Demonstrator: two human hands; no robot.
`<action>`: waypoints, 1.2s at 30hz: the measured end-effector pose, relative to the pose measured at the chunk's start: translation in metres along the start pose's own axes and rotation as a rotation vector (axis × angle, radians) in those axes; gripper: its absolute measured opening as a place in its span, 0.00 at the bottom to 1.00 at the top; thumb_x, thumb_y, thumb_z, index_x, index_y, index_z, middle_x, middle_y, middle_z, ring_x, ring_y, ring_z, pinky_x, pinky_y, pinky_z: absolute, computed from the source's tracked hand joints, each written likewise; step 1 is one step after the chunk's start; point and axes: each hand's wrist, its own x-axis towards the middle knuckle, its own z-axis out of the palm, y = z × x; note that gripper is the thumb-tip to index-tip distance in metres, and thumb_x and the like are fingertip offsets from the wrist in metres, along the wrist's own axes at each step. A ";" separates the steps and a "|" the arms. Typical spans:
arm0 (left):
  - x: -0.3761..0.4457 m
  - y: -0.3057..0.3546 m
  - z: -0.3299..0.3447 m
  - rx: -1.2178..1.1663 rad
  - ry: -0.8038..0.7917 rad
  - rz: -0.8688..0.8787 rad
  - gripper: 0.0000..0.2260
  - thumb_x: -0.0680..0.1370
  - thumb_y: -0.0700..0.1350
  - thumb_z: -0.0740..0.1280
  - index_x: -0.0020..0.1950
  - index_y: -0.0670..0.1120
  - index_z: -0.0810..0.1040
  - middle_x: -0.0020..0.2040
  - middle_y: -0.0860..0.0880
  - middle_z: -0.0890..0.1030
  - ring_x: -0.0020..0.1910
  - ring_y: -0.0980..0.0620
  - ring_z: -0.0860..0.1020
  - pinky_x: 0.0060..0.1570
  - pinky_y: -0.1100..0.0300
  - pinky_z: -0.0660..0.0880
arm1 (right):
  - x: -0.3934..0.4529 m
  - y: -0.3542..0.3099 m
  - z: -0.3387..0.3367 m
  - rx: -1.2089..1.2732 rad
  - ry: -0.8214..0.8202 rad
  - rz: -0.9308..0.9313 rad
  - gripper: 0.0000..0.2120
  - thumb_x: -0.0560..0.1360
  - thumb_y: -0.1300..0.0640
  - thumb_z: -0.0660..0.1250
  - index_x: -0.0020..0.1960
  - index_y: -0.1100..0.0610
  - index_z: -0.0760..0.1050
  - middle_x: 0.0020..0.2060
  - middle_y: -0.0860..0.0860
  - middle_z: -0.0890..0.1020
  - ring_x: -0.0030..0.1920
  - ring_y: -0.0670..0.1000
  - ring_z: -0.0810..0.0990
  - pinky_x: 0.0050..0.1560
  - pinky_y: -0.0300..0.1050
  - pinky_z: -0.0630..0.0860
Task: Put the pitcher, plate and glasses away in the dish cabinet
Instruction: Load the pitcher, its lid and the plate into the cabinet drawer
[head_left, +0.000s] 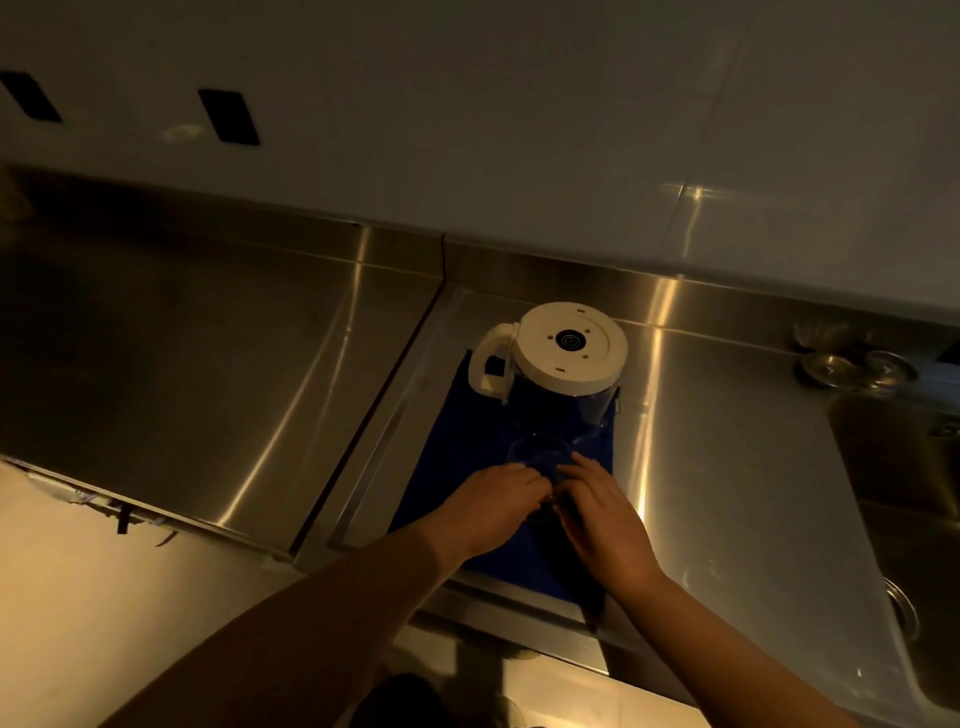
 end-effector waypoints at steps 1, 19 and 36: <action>-0.002 -0.002 0.001 0.008 -0.005 0.013 0.06 0.79 0.40 0.60 0.50 0.42 0.76 0.48 0.44 0.78 0.48 0.46 0.74 0.42 0.52 0.71 | 0.002 -0.001 -0.001 0.009 -0.019 -0.044 0.11 0.69 0.63 0.74 0.50 0.61 0.79 0.52 0.57 0.82 0.60 0.59 0.77 0.63 0.51 0.69; 0.006 -0.033 -0.015 -0.007 0.146 -0.016 0.14 0.80 0.48 0.60 0.64 0.46 0.71 0.61 0.48 0.75 0.61 0.53 0.70 0.69 0.58 0.61 | 0.044 0.003 -0.031 0.045 -0.063 -0.074 0.18 0.77 0.51 0.59 0.62 0.60 0.73 0.60 0.56 0.76 0.59 0.52 0.74 0.60 0.47 0.73; 0.085 -0.113 -0.057 0.099 0.127 -0.245 0.32 0.78 0.42 0.61 0.77 0.47 0.47 0.76 0.45 0.54 0.74 0.47 0.54 0.73 0.51 0.54 | 0.150 0.023 -0.023 -0.313 -0.268 0.191 0.30 0.79 0.40 0.49 0.76 0.53 0.50 0.76 0.55 0.51 0.76 0.54 0.46 0.70 0.45 0.39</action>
